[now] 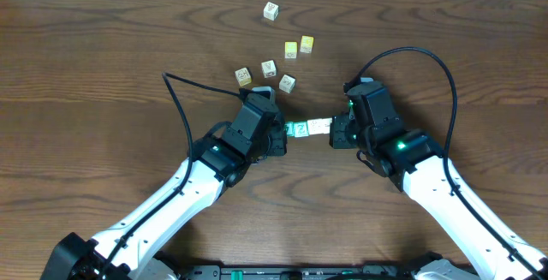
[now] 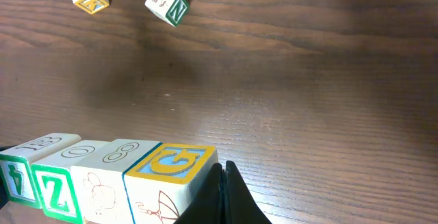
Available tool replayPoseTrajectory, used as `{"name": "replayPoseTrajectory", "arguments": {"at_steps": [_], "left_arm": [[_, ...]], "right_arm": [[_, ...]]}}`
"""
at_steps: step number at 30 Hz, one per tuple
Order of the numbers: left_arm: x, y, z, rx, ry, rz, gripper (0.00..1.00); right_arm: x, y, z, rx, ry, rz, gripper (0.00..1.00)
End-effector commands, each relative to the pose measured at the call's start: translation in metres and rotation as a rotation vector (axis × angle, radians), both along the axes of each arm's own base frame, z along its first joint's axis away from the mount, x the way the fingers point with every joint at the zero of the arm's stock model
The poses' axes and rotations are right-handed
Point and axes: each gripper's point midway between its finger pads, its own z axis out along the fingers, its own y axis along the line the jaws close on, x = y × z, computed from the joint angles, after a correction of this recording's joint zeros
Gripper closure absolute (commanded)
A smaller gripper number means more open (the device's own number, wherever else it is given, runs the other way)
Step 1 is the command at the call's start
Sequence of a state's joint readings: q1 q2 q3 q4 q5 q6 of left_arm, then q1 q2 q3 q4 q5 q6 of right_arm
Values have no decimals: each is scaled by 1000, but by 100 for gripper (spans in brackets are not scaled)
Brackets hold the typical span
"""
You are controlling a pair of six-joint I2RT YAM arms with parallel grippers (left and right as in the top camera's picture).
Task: Lift 4 blocks
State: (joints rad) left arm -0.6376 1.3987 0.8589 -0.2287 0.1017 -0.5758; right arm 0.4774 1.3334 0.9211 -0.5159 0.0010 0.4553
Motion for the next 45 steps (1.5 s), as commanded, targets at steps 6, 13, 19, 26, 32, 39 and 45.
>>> {"name": "replayPoseTrajectory", "arguments": {"at_steps": [6,13,19,26,32,39,45], "left_arm": [[-20,-56,62,-225,-49,-212,93],[-19,-53,67,-222,-67,-200,93],[-19,-53,67,-223,-68,-200,93],[-19,-53,67,-223,-68,-200,93],[-19,-53,68,-224,-69,-200,93],[-19,-53,70,-227,-74,-200,93],[-20,-52,76,-235,-86,-201,93]], "right_arm": [[-38,76,27,249,66,285,99],[-39,76,28,249,71,286,99],[-36,78,39,255,56,289,99],[-35,78,42,257,52,289,99],[-39,79,40,249,67,294,99],[-42,85,43,232,50,307,99],[-43,87,46,236,44,315,99]]}}
